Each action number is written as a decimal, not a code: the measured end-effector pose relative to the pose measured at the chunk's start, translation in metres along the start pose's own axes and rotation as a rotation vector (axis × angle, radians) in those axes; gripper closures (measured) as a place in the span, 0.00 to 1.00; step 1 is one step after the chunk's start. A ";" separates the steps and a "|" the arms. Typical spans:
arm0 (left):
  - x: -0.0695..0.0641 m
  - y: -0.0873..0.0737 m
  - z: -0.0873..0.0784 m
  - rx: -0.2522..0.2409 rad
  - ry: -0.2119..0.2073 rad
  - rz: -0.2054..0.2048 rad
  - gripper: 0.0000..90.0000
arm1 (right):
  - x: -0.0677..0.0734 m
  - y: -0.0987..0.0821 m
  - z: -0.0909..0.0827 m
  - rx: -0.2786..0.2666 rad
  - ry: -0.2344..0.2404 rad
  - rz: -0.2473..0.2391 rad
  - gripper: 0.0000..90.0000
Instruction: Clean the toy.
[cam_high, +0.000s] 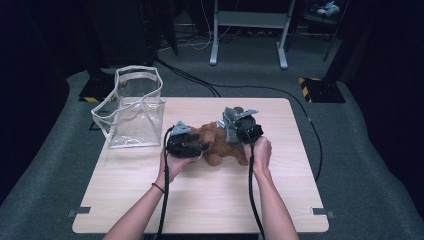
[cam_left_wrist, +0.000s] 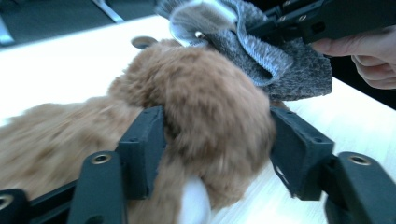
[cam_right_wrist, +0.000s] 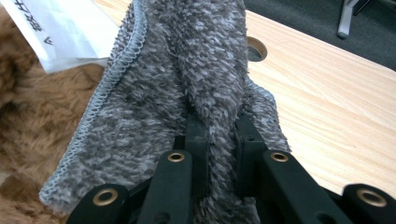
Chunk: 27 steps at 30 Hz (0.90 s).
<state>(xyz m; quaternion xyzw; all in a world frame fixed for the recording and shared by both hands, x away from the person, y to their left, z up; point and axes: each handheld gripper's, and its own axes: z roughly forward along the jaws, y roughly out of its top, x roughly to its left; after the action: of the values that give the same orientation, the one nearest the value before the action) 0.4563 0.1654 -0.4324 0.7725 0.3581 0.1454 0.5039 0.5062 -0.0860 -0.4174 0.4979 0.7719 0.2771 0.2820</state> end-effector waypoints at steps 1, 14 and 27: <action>0.000 -0.002 -0.004 -0.011 0.021 0.009 0.38 | 0.000 0.000 0.000 -0.003 0.001 -0.003 0.89; 0.018 -0.040 -0.030 -0.013 0.211 -0.017 0.30 | 0.004 -0.003 -0.006 -0.022 0.004 -0.004 0.89; 0.046 -0.066 -0.023 0.063 0.174 -0.143 0.36 | 0.002 -0.005 -0.016 -0.043 0.008 -0.007 0.89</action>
<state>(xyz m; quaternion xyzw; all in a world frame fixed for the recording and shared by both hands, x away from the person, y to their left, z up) 0.4486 0.2287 -0.4870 0.7448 0.4589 0.1644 0.4556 0.4911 -0.0882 -0.4104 0.4881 0.7686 0.2944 0.2905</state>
